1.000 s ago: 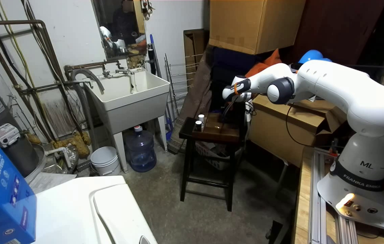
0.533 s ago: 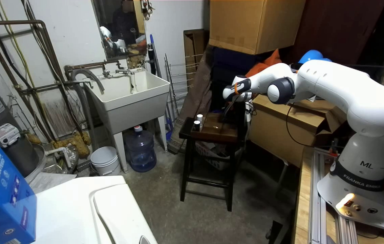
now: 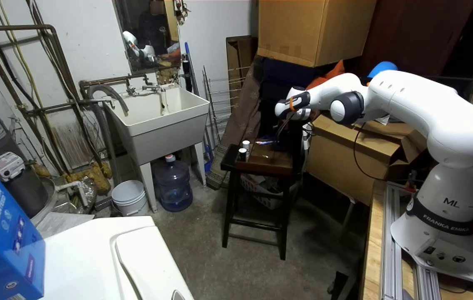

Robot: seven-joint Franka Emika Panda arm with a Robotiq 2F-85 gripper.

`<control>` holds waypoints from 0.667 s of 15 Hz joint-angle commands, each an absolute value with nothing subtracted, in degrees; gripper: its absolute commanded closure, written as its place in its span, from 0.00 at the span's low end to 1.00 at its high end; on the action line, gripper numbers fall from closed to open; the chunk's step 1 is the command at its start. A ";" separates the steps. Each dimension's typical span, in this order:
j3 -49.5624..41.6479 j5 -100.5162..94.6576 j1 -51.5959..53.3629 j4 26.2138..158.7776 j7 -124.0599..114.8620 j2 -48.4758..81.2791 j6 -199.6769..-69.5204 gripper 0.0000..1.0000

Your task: Remove the blue spoon from the brown stool and put it on the washing machine on the right

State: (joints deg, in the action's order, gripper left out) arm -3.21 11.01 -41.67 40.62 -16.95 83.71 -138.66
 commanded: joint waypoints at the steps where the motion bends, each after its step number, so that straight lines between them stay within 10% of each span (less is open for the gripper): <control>1: 0.17 12.13 -43.50 46.23 -8.45 79.27 -141.91 0.99; 10: 12.24 12.74 -50.89 60.74 13.37 69.34 -145.47 0.99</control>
